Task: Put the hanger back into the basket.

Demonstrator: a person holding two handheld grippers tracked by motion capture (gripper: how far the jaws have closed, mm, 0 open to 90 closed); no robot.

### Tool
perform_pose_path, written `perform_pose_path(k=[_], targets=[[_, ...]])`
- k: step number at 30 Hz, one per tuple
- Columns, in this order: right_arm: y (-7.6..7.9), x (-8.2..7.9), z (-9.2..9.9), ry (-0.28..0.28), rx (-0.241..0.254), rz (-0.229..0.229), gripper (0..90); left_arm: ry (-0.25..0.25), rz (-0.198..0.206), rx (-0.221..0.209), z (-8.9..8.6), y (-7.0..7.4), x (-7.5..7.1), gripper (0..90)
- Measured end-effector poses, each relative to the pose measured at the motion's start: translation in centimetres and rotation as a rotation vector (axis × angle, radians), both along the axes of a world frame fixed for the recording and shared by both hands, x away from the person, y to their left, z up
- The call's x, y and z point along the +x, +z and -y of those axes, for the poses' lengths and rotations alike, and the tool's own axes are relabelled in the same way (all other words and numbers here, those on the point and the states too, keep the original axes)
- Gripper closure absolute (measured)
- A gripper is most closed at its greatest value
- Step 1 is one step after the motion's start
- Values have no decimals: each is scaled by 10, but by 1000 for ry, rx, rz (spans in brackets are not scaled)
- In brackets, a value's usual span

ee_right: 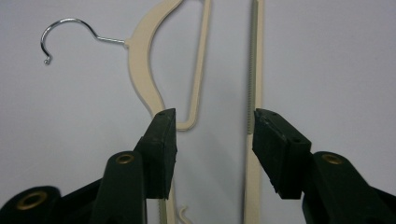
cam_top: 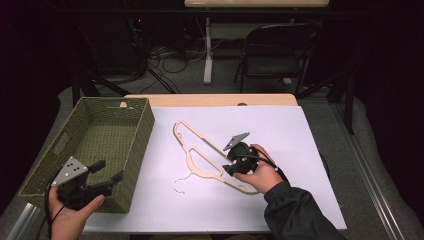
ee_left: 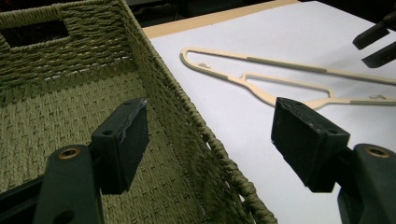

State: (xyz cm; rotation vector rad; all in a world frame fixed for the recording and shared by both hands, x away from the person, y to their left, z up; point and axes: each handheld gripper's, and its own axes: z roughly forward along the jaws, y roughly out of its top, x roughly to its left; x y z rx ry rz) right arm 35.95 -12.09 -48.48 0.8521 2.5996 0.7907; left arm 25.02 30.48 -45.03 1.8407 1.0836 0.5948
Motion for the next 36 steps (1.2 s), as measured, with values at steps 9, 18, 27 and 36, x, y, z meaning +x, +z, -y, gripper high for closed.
perform_pose_path(k=[9,18,27,36], targets=[[-15,3,-13,29,-39,-38,618,-4,-3,2,1,-1,1,280],[-28,-1,-23,73,-82,-87,709,-1,-1,-3,1,-1,0,282],[-41,-5,-15,64,-61,-147,735,1,-1,-4,1,-1,1,283],[-50,-8,-13,62,-65,-166,753,1,-1,-2,2,-1,1,284]])
